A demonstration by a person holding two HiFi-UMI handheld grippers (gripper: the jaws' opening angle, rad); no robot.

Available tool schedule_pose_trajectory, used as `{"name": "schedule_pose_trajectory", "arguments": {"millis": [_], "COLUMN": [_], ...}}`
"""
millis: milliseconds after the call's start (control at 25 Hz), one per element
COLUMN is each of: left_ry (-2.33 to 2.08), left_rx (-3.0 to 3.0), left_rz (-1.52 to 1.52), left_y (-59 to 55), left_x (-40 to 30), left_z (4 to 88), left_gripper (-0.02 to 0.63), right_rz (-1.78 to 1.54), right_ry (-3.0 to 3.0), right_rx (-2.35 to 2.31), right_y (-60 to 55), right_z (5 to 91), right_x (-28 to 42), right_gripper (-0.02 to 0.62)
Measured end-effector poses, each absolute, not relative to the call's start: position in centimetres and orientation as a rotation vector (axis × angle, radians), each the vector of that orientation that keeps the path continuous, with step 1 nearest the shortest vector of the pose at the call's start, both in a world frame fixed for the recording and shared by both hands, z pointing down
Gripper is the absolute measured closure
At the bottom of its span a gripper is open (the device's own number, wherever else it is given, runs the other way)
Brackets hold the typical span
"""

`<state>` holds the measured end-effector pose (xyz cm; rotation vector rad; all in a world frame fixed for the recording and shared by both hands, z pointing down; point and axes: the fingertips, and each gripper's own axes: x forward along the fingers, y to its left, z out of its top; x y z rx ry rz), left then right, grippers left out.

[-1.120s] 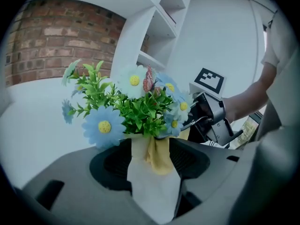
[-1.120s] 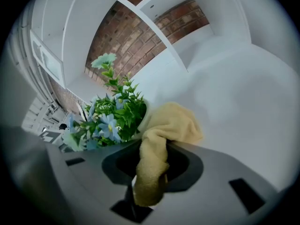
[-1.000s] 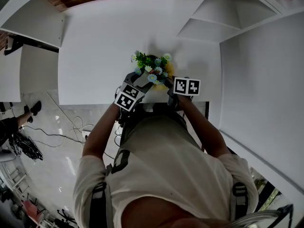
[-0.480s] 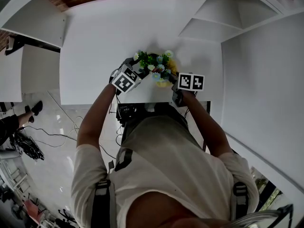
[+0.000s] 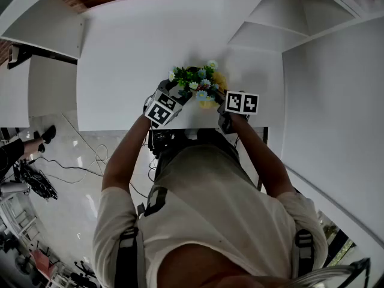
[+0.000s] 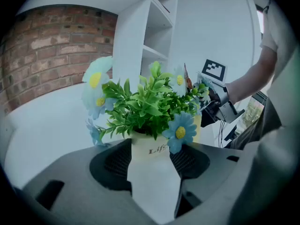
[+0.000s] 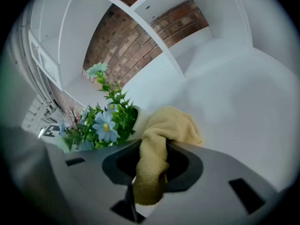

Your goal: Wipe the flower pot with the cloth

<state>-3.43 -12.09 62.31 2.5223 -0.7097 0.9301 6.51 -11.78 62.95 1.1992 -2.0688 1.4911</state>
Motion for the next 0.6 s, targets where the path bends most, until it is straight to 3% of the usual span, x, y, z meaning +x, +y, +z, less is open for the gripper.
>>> {"name": "schedule_pose_trajectory", "arguments": {"millis": [400,600], "left_ry": [-0.678,-0.638], "left_rx": [2.547,2.581], "left_rz": [0.984,1.044], "left_y": [-10.9,-12.4], "left_x": [-5.0,-4.7], "left_z": [61.9,62.1], "left_gripper": [0.344,0.302], "right_rz": [1.431,1.409], "right_ry": [-2.070,-2.059], "right_rx": [1.124,1.081], "right_y": [-12.6,-13.1], "right_z": [63.0,62.9], "right_x": [6.2,6.0], "right_gripper": [0.479,0.479]}}
